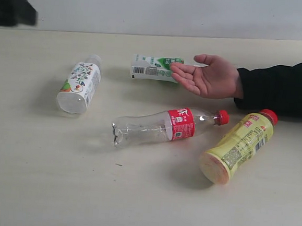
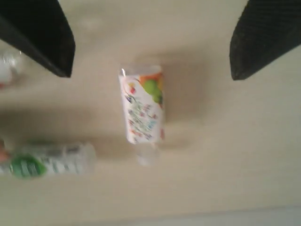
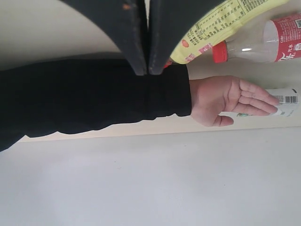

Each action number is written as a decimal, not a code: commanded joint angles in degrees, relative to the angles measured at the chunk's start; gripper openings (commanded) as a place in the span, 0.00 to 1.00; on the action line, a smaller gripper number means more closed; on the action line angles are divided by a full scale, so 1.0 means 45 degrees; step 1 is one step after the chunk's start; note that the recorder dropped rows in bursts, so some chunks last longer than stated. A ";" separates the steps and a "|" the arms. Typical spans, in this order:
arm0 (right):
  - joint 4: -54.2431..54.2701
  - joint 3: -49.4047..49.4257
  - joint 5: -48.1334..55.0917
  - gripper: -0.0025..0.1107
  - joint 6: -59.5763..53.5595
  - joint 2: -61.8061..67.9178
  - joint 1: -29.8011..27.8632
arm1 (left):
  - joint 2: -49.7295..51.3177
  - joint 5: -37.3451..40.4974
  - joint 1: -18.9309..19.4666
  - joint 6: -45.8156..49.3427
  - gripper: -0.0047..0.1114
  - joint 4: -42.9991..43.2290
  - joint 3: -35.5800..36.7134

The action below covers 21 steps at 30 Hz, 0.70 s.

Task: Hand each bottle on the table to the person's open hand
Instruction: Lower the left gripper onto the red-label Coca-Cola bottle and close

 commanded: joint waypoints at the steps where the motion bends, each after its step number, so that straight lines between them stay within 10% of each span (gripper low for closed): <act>1: -0.0010 0.0056 -0.0039 0.02 0.0014 -0.0086 0.0034 | 0.2976 0.2287 -0.1760 0.2643 0.77 -0.0650 -0.2115; 10: -0.0010 0.0056 -0.0039 0.02 0.0014 -0.0086 0.0034 | 0.8033 0.6336 -0.3714 0.6028 0.77 -0.1794 -0.6925; 21: -0.0010 0.0056 -0.0039 0.02 0.0014 -0.0086 0.0034 | 1.0057 0.5958 -0.5060 0.9261 0.77 -0.2279 -0.8573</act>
